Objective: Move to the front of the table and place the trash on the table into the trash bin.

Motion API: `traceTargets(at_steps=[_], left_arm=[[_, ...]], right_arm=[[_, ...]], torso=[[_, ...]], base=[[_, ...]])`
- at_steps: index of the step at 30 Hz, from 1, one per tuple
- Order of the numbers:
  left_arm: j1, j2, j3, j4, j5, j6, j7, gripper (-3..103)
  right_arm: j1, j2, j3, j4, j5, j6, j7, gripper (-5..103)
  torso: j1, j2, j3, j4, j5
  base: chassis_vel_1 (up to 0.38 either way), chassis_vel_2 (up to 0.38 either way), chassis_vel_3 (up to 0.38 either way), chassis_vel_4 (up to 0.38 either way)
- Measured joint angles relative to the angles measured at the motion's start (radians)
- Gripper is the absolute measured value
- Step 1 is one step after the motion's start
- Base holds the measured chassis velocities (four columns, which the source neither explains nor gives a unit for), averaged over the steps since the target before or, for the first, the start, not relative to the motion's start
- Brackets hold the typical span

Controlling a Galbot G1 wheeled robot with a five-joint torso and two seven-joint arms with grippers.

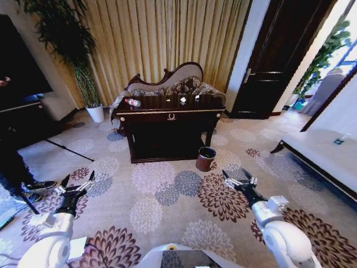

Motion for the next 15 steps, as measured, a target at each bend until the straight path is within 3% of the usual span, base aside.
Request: traceTargets(at_steps=[8,15], left_arm=[[0.000,-0.003,0.021,0.015,0.022,-0.035,-0.001,100],[-0.020,-0.003,0.037,0.035,0.026,-0.082,-0.005,100]], right_arm=[[0.009,-0.001,0.002,0.034,0.034,-0.025,0.035,100],[0.030,0.014,-0.024,-0.037,-0.002,0.114,0.035,100]], torso=[[0.000,0.000,0.000,0.0000,0.0000],[0.000,0.000,0.000,0.0000,0.0001]], base=[[0.000,0.000,0.000,0.000],[0.000,0.000,0.000,0.000]])
